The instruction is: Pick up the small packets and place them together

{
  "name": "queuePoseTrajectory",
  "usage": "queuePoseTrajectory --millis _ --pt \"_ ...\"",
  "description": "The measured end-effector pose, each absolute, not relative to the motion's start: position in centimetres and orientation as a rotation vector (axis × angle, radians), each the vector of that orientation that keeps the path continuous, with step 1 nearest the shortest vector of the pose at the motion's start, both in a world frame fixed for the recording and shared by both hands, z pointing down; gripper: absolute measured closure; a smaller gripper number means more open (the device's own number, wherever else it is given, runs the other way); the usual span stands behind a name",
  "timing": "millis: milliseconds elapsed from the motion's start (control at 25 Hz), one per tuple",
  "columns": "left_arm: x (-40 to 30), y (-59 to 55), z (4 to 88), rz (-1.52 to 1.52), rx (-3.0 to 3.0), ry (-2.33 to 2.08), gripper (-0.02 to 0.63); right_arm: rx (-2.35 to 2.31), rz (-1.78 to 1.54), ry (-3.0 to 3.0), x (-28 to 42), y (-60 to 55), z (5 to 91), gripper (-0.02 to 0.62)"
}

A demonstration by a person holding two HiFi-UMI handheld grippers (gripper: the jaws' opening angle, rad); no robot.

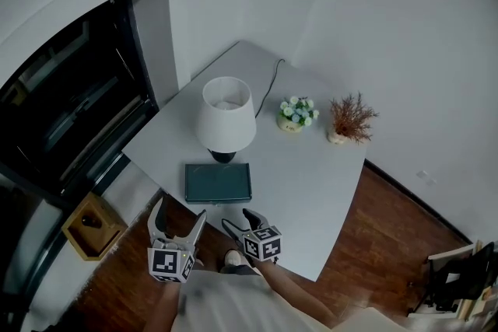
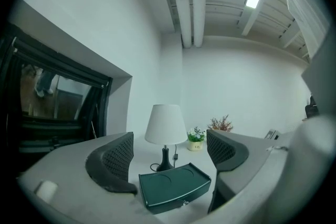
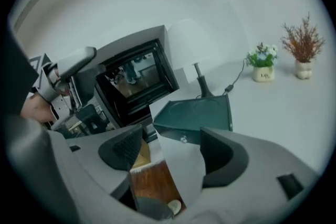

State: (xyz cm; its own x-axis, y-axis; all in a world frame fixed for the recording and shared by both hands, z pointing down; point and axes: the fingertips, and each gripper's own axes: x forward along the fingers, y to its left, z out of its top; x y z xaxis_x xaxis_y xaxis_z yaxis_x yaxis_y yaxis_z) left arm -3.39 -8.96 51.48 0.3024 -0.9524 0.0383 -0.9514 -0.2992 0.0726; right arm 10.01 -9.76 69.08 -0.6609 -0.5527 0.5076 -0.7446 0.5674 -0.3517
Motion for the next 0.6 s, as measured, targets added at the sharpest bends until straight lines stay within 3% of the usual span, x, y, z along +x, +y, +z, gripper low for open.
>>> queuePoseTrajectory --millis 80,160,280,600 --pt "-3.7 -9.4 51.8 -0.016 2.476 -1.792 0.190 1.043 0.874 -2.405 9.6 -10.1 71.7 0.256" --pt "-4.2 -10.2 52.1 -0.002 2.492 -1.771 0.190 1.038 1.012 -2.362 9.1 -10.8 74.0 0.382" --pt "-5.2 -11.4 52.0 0.010 2.521 -1.750 0.190 1.037 1.182 -2.289 8.1 -12.3 76.8 0.382" --pt "-6.9 -10.4 52.2 0.002 2.527 -1.696 0.190 1.069 1.231 -2.143 6.7 -14.5 81.1 0.383"
